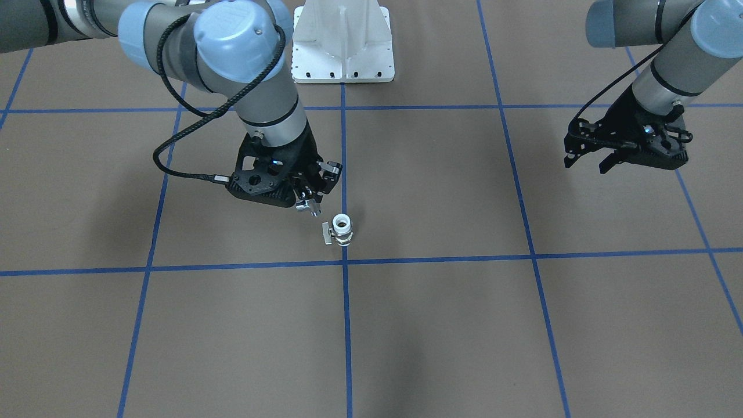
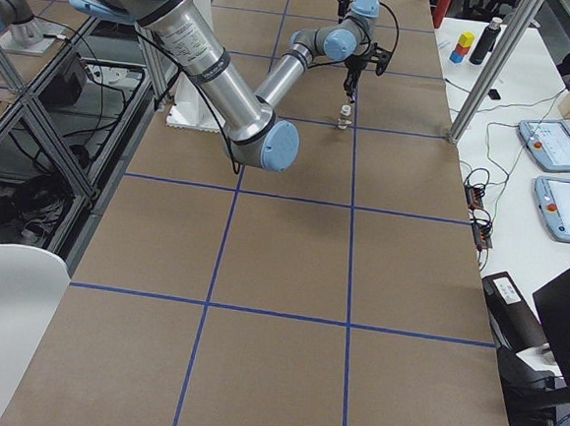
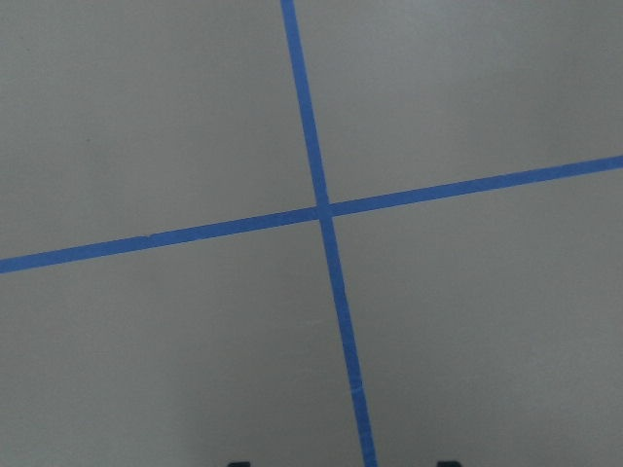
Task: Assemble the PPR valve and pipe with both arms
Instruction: 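Carry the chrome fitting with the right gripper above the valve, then lower the chrome fitting onto the valve top with the right gripper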
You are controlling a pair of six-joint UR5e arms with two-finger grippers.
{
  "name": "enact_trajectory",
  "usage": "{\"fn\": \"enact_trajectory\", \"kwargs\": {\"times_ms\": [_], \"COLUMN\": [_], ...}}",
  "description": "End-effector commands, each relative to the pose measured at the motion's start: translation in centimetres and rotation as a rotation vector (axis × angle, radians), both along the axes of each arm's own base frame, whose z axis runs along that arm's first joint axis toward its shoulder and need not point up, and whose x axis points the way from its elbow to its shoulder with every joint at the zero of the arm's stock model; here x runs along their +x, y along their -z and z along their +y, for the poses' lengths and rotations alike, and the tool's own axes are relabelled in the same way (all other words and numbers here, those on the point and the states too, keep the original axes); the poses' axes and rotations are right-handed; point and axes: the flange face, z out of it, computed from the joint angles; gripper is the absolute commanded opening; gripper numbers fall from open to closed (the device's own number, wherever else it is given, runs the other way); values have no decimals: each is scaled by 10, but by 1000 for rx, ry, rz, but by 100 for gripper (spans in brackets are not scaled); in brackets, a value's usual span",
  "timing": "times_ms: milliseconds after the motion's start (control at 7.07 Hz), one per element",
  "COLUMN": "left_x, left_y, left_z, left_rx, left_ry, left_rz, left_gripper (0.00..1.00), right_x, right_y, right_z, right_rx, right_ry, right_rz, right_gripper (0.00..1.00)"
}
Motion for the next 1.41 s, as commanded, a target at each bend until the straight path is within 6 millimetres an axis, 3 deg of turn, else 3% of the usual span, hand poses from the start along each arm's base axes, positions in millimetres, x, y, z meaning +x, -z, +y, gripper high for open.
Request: {"fn": "enact_trajectory", "kwargs": {"times_ms": [0, 283, 566, 1273], "left_x": [-1, -1, -1, -2], "left_y": [-1, -1, -2, -1], "left_z": [-1, 0, -1, 0], "left_rx": [-1, -3, -5, -10], "left_ry": [0, -1, 2, 6], "left_rz": [-2, -1, -3, -2], "left_gripper": [72, 72, 72, 73], "right_x": [-30, -49, -58, -61], "right_y": [13, 2, -7, -10], "right_z": [-8, 0, -3, -4], "right_rx": [-25, -35, -41, -42], "right_ry": [5, 24, 32, 34], "right_rz": [20, 44, 59, 61], "right_gripper": [0, 0, 9, 16]}}
